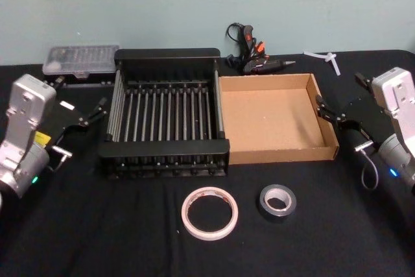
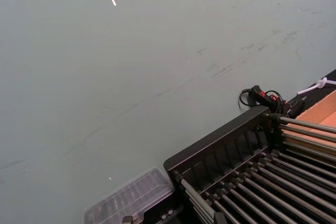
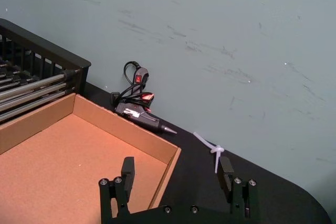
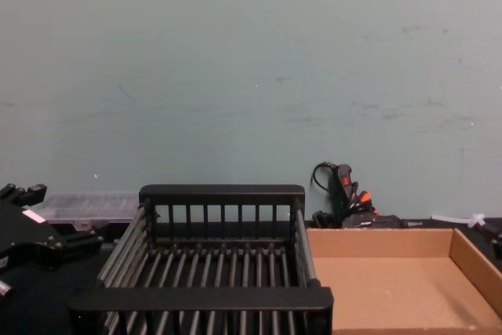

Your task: Pick up the white tape and place it into the black box , Pick up the silver tape and place it into the brown box.

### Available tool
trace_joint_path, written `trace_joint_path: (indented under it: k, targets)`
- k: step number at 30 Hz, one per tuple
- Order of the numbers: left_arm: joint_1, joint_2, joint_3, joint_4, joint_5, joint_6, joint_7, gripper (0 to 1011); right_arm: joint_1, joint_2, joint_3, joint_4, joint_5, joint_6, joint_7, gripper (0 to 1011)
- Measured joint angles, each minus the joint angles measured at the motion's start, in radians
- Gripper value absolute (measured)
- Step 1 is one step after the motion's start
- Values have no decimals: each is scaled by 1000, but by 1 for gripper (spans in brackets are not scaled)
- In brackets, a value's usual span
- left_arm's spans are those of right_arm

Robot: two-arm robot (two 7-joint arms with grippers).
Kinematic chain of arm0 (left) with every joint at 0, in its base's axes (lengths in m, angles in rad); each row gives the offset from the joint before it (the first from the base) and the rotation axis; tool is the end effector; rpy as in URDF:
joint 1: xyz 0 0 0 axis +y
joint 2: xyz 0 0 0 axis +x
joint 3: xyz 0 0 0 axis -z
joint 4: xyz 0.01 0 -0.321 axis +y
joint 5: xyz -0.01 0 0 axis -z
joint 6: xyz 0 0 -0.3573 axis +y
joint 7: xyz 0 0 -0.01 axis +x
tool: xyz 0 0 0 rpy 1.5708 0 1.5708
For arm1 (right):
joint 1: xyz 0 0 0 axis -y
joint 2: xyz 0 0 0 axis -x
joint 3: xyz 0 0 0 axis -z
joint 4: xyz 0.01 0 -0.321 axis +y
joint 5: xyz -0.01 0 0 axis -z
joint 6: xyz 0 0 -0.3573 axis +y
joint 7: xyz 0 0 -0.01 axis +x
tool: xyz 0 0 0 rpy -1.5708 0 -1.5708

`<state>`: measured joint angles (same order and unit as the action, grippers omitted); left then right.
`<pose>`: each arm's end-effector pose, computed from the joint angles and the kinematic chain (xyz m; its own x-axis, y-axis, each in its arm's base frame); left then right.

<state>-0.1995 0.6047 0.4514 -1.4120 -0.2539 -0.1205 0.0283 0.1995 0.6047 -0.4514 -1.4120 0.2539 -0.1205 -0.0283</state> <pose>0.4090 0.0875 -0.3366 0.2923 0.8803 0.3737 -0.9553 0.2873 0.0703 0.4090 -0.0875 -0.3366 0.2923 -0.8803 0.3737 0.9553 0.2873 -0.0703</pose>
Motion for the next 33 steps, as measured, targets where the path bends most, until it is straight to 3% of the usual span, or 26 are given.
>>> trace_joint_path:
  k: [33]
  targets:
    - [0, 0, 0, 0, 0, 0, 0, 1001, 0, 0, 0, 0, 0, 0, 0, 1002]
